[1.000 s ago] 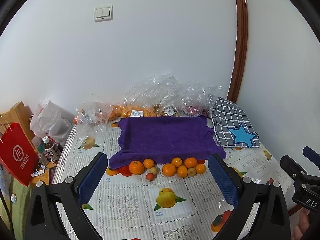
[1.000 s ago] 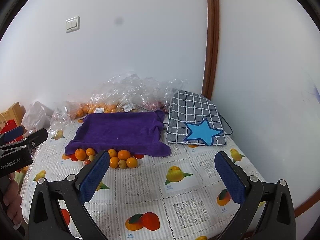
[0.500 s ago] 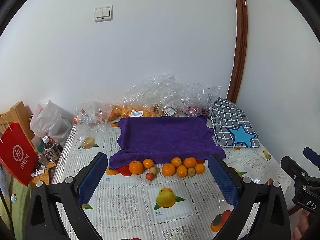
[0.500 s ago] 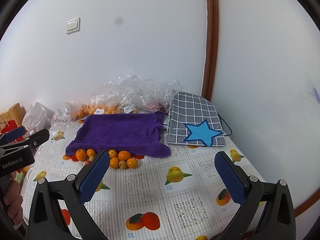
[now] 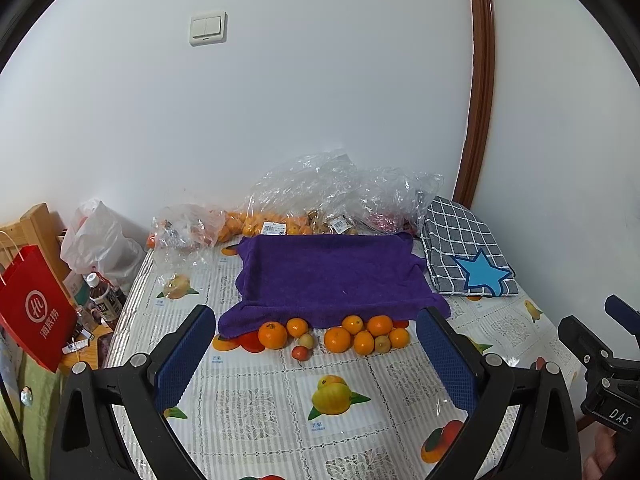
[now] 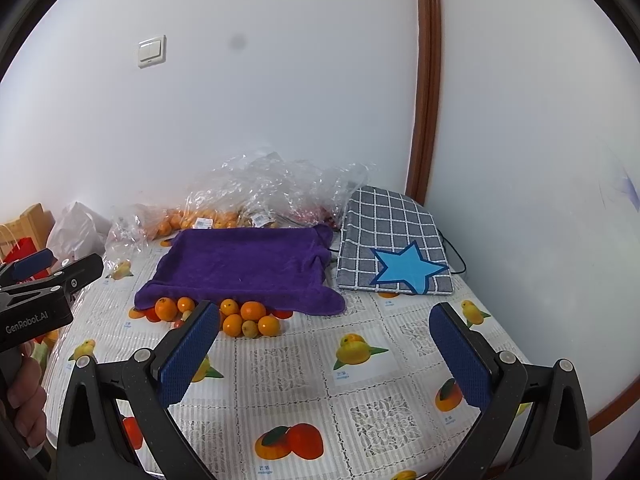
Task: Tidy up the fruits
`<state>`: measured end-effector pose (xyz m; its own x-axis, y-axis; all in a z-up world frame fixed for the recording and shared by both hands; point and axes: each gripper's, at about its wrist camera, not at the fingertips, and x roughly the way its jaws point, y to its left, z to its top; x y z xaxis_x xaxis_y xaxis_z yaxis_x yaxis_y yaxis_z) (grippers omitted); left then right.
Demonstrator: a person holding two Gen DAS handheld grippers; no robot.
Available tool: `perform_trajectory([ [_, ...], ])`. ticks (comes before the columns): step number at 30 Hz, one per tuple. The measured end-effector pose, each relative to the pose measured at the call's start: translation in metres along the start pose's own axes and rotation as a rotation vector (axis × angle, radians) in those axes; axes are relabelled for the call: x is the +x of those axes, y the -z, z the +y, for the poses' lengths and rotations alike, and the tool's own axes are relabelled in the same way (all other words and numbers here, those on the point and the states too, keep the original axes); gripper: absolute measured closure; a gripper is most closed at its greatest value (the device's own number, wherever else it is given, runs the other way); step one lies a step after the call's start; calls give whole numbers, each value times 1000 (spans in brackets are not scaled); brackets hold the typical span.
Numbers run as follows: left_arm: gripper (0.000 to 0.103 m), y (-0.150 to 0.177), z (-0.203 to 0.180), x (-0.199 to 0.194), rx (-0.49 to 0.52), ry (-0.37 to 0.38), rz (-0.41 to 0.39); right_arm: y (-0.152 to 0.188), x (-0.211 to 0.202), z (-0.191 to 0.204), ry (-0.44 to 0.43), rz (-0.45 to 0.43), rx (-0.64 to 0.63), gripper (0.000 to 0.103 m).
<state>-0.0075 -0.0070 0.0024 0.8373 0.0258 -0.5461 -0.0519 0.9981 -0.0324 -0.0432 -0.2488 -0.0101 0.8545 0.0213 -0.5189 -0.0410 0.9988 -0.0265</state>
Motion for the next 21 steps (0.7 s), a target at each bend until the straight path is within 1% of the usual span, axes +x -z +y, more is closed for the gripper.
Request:
perform_trajectory([
  [21,2,-1,0,-2,-3,-1,-2,4,2,2,-6,10,1,0],
])
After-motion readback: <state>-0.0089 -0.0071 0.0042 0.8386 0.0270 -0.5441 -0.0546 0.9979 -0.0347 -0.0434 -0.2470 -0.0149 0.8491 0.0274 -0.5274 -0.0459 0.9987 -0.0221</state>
